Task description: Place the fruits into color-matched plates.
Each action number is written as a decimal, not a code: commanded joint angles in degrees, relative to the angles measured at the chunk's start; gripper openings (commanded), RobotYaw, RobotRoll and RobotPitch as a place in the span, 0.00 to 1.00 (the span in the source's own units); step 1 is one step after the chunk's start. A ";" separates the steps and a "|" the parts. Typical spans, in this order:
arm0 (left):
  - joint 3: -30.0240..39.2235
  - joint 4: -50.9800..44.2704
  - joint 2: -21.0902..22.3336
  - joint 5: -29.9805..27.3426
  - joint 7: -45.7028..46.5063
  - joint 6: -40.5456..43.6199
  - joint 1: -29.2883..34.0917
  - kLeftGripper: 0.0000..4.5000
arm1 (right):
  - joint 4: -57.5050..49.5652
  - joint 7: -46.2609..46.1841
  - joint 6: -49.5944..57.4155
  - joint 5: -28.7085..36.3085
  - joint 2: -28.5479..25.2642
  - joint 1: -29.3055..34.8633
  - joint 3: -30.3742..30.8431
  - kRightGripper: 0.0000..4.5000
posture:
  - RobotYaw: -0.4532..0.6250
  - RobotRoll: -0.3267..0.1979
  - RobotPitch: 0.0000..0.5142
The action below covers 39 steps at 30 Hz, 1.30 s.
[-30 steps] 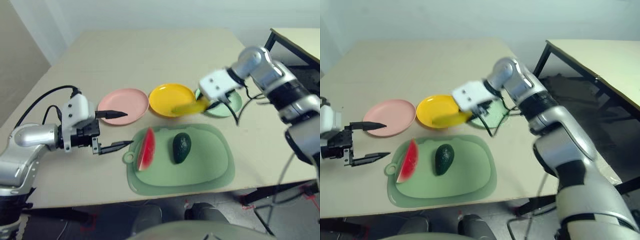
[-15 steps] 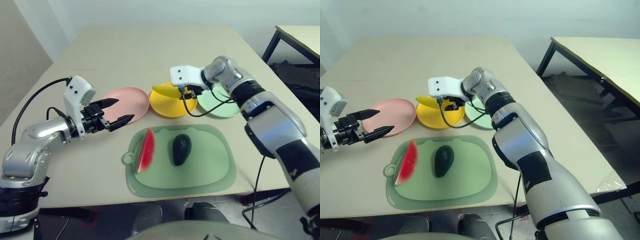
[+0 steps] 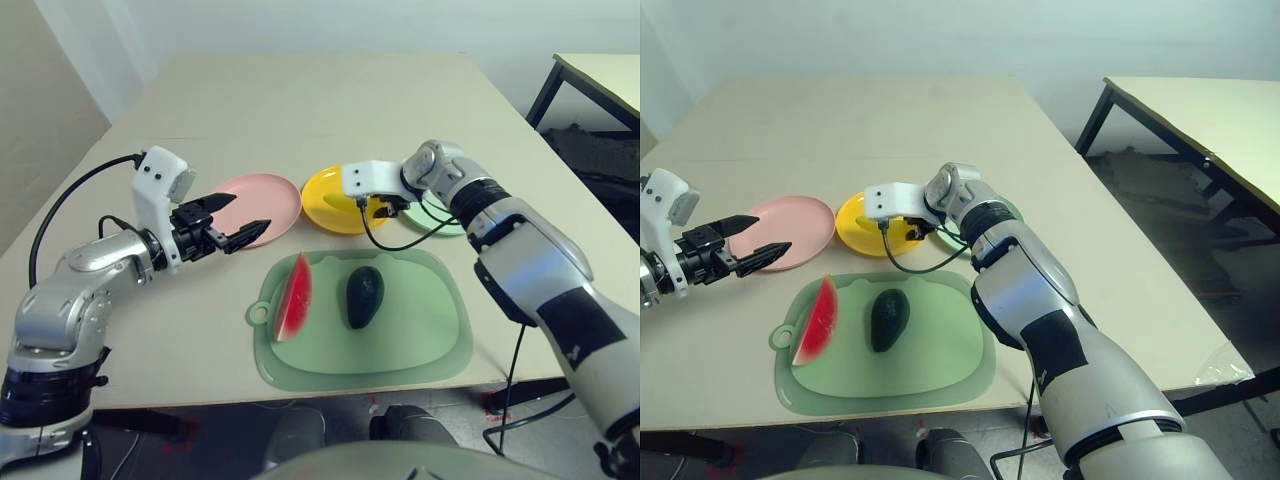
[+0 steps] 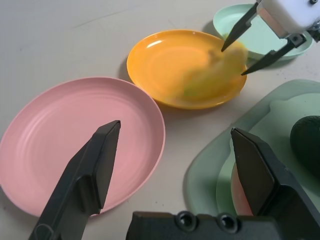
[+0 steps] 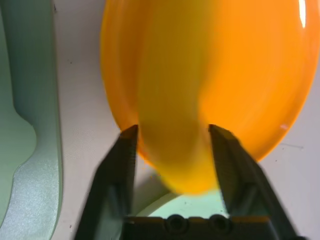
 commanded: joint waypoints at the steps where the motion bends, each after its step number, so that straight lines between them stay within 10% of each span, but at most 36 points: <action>1: 0.46 -0.52 0.86 0.11 -0.58 -0.11 0.26 1.00 | 0.47 -0.63 -0.49 -0.81 0.27 0.40 -0.89 0.91 | 0.63 0.62 0.00; 9: -0.31 0.17 1.69 0.97 -2.33 -2.04 -0.17 1.00 | -0.82 0.12 -5.31 -0.82 -0.97 -2.67 -1.79 0.99 | 0.62 0.62 0.00; 20: -2.63 -0.71 9.10 1.46 -24.24 -18.15 5.74 1.00 | -20.08 23.71 -37.23 2.53 -14.89 -1.99 1.99 0.99 | 0.60 0.62 0.00; 28: -2.95 -0.52 11.83 1.94 -33.92 -26.12 6.16 1.00 | -61.72 35.50 -10.25 23.62 -26.47 13.00 5.49 0.99 | 0.58 0.62 0.00; 39: -4.44 0.79 12.41 2.86 -35.79 -26.69 3.83 1.00 | -73.85 33.96 -1.82 19.92 -25.40 20.02 5.89 0.99 | 0.59 0.62 0.00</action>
